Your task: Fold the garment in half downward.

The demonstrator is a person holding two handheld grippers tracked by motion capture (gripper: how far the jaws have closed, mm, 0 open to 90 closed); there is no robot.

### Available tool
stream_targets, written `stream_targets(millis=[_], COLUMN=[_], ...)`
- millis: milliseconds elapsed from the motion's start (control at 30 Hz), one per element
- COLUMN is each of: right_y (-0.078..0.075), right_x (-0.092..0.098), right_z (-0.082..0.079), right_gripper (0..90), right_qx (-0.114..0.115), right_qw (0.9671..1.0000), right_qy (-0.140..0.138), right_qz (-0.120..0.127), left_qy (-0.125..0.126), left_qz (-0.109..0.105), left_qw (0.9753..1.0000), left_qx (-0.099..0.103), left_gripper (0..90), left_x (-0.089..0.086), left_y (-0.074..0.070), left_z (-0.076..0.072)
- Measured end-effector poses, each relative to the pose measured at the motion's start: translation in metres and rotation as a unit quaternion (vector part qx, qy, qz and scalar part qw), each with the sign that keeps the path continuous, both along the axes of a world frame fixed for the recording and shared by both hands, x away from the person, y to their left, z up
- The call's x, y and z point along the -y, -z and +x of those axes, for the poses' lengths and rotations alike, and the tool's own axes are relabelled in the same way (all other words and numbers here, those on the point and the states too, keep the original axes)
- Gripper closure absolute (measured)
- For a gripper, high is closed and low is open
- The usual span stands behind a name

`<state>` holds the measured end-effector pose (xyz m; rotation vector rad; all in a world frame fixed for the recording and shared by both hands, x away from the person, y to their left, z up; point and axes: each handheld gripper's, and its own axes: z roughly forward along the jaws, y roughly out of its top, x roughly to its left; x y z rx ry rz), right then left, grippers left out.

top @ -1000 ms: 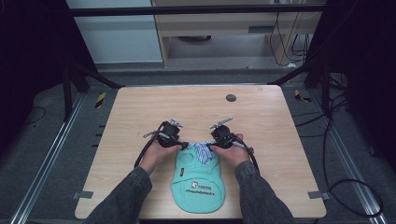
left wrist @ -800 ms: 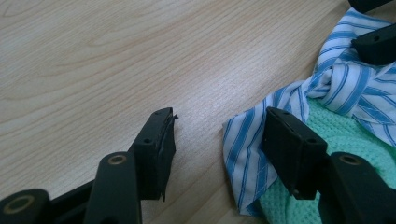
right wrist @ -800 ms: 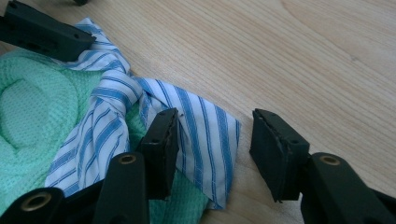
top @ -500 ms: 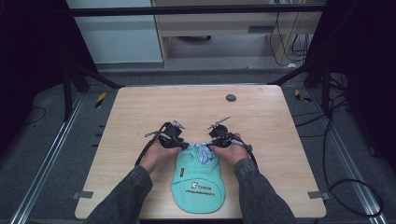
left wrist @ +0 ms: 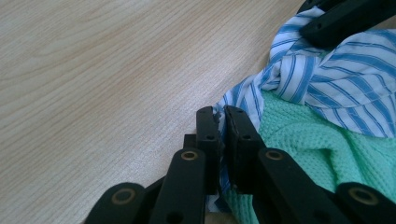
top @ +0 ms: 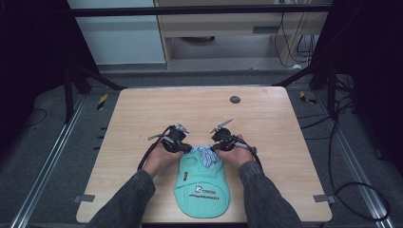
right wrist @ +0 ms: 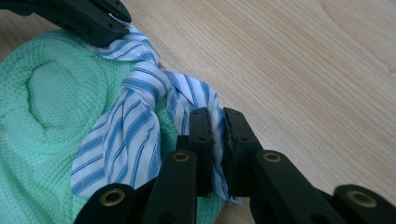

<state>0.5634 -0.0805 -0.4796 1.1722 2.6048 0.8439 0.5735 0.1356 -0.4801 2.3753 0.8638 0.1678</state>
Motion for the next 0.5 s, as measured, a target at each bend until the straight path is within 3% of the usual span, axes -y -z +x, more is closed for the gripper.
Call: stream_targets(millis=[233,500], right_y=[-0.011,-0.024], right_x=[0.006,0.014], right_z=[-0.004,-0.007], right_gripper=[82.8,82.7], right_qx=[0.035,0.057], right_qw=[0.9991,0.9977], right_qy=[-0.025,-0.036], right_qz=[0.003,0.012], left_qy=[0.015,0.035], left_qz=[-0.018,-0.014], left_qw=[0.9994,0.9983], left_qx=[0.023,0.044], left_gripper=[85.2,85.2], left_x=[-0.004,0.0], left_y=[-0.012,-0.026], left_z=[-0.001,-0.003])
